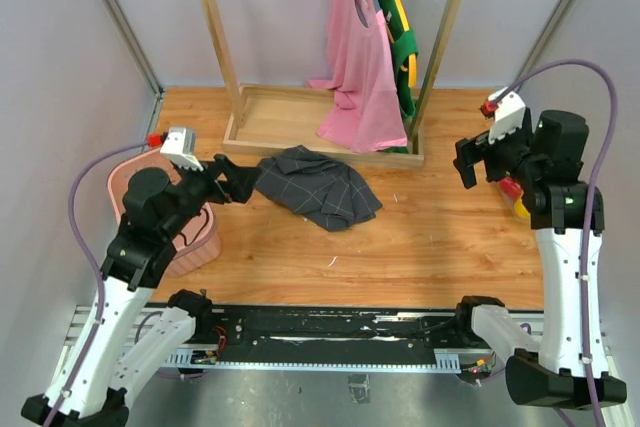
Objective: Open the zip-top bag and remove the fake food
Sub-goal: Move the zipper food storage bag to the center of the board.
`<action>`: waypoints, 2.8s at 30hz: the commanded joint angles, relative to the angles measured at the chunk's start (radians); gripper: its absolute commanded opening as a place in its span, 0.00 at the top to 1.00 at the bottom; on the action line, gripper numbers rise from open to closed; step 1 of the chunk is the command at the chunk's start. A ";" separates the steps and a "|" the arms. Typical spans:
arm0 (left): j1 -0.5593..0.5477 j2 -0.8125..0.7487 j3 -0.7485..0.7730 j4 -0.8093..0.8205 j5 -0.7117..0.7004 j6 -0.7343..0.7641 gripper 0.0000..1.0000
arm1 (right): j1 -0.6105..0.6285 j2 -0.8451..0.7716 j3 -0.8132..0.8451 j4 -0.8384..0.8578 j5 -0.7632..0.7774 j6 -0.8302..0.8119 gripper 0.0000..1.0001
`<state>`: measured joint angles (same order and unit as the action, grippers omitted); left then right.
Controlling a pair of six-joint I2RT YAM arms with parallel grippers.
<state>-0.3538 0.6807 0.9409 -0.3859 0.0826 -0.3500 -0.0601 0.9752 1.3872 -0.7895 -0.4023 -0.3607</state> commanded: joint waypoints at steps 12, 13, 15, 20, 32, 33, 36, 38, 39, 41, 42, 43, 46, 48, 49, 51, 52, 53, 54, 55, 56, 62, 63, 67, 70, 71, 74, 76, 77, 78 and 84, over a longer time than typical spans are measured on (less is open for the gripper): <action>0.114 -0.082 -0.246 0.176 0.129 0.047 0.01 | -0.128 0.022 -0.308 0.139 0.023 -0.053 0.02; 0.117 -0.064 -0.255 0.198 0.133 0.056 0.01 | -0.138 0.030 -0.317 0.148 0.032 -0.057 0.02; 0.121 -0.024 -0.264 0.234 0.137 0.075 0.01 | -0.150 0.043 -0.333 0.161 0.038 -0.068 0.02; 0.146 0.057 -0.258 0.204 0.152 0.108 0.01 | -0.167 0.059 -0.386 0.219 0.029 -0.072 0.02; 0.154 0.035 -0.320 0.260 0.224 0.090 0.01 | -0.271 0.129 -0.478 0.326 -0.082 -0.089 0.02; 0.151 0.044 -0.317 0.252 0.215 0.093 0.01 | -0.288 0.140 -0.483 0.326 -0.101 -0.098 0.02; 0.127 0.065 -0.307 0.229 0.160 0.105 0.01 | -0.328 0.178 -0.485 0.316 -0.141 -0.130 0.02; 0.107 0.075 -0.303 0.219 0.137 0.111 0.01 | -0.346 0.201 -0.480 0.302 -0.150 -0.148 0.02; 0.099 0.079 -0.303 0.215 0.131 0.113 0.01 | -0.355 0.209 -0.478 0.296 -0.152 -0.155 0.02; 0.085 0.084 -0.301 0.212 0.125 0.115 0.01 | -0.369 0.219 -0.479 0.295 -0.151 -0.166 0.01; 0.083 0.086 -0.300 0.211 0.121 0.116 0.01 | -0.374 0.221 -0.479 0.295 -0.144 -0.169 0.02; 0.080 0.087 -0.301 0.210 0.118 0.117 0.01 | -0.378 0.223 -0.479 0.297 -0.129 -0.171 0.01; 0.079 0.085 -0.300 0.208 0.101 0.119 0.01 | -0.379 0.223 -0.480 0.313 -0.062 -0.171 0.01; 0.081 0.080 -0.302 0.208 0.093 0.120 0.01 | -0.379 0.225 -0.481 0.331 -0.003 -0.162 0.01; 0.085 0.081 -0.302 0.208 0.094 0.119 0.01 | -0.379 0.226 -0.482 0.338 0.026 -0.158 0.02; 0.096 0.086 -0.304 0.212 0.111 0.115 0.01 | -0.379 0.232 -0.484 0.354 0.067 -0.150 0.01; 0.105 0.090 -0.304 0.215 0.124 0.111 0.01 | -0.379 0.238 -0.483 0.357 0.081 -0.147 0.01; 0.116 0.093 -0.307 0.220 0.136 0.107 0.01 | -0.379 0.242 -0.480 0.359 0.093 -0.144 0.02; 0.125 0.097 -0.311 0.225 0.147 0.106 0.01 | -0.379 0.243 -0.481 0.363 0.111 -0.139 0.02; 0.136 0.100 -0.312 0.229 0.155 0.104 0.01 | -0.379 0.243 -0.485 0.369 0.127 -0.133 0.02; 0.146 0.105 -0.315 0.231 0.157 0.102 0.01 | -0.379 0.241 -0.489 0.376 0.142 -0.129 0.02; 0.207 0.133 -0.315 0.234 0.161 0.100 0.01 | -0.379 0.205 -0.512 0.399 0.166 -0.119 0.01; 0.214 0.137 -0.316 0.235 0.161 0.101 0.01 | -0.379 0.200 -0.513 0.403 0.170 -0.117 0.02; 0.225 0.150 -0.317 0.233 0.150 0.104 0.01 | -0.379 0.201 -0.519 0.418 0.196 -0.110 0.01; 0.225 0.160 -0.316 0.231 0.141 0.107 0.01 | -0.361 0.227 -0.509 0.425 0.263 -0.103 0.02; 0.225 0.163 -0.316 0.231 0.139 0.108 0.01 | -0.347 0.236 -0.504 0.427 0.297 -0.103 0.02; 0.225 0.172 -0.314 0.230 0.142 0.108 0.01 | -0.301 0.249 -0.499 0.445 0.396 -0.106 0.02; 0.225 0.175 -0.315 0.231 0.149 0.106 0.01 | -0.285 0.246 -0.504 0.463 0.432 -0.097 0.02; 0.225 0.175 -0.316 0.231 0.151 0.105 0.01 | -0.284 0.244 -0.509 0.474 0.443 -0.087 0.01; 0.225 0.176 -0.317 0.232 0.153 0.105 0.01 | -0.283 0.245 -0.514 0.486 0.452 -0.077 0.02; 0.225 0.189 -0.324 0.243 0.151 0.106 0.01 | -0.198 0.316 -0.527 0.612 0.750 -0.013 0.02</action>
<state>-0.1387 0.8566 0.6231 -0.1616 0.2237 -0.2474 -0.3233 1.2343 0.8749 -0.2852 0.0887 -0.4377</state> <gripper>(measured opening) 0.992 0.984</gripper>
